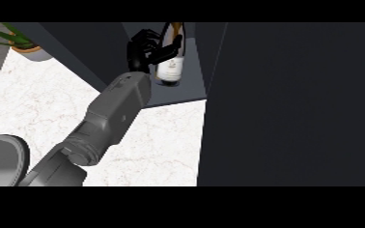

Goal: Pick up the wine, place it into the cabinet and close the cabinet

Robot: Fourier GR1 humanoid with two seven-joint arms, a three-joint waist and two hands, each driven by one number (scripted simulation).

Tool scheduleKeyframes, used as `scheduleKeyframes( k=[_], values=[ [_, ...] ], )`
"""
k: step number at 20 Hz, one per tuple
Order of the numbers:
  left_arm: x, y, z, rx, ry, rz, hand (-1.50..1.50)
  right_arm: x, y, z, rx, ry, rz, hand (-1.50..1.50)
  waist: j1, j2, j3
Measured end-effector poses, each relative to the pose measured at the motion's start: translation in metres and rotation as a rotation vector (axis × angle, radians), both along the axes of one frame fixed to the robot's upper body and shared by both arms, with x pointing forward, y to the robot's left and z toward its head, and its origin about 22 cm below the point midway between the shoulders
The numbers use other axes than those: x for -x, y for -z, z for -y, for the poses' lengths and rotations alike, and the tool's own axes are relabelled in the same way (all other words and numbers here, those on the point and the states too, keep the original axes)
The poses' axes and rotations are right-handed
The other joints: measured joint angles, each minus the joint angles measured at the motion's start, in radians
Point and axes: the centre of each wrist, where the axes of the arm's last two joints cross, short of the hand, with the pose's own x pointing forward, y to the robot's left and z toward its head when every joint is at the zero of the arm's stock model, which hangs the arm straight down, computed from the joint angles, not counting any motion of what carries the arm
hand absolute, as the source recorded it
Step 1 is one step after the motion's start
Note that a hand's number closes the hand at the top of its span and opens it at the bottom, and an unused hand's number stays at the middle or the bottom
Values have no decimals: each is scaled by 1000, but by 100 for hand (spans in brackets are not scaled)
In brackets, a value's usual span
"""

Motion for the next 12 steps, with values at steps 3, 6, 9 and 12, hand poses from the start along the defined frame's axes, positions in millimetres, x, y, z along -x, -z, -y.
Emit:
scheduleKeyframes(
  k=[3, 6, 9, 12],
  values=[
    [-2, -1, -10, -121, -25, 14, 150, 0, -1, -1, 1, -5, 9, -150, -5, 4, 0],
    [-4, -1, -19, -198, -53, 17, 150, 0, -2, -1, 4, -10, 14, -150, -9, 7, 0],
    [-1, 6, -27, -269, -89, -1, 150, 0, -2, -2, 6, -17, 14, -150, -11, 9, 0],
    [0, 7, -31, -299, -101, -16, 150, 0, -3, -1, 6, -13, 17, -150, -13, 10, 0]
  ],
)
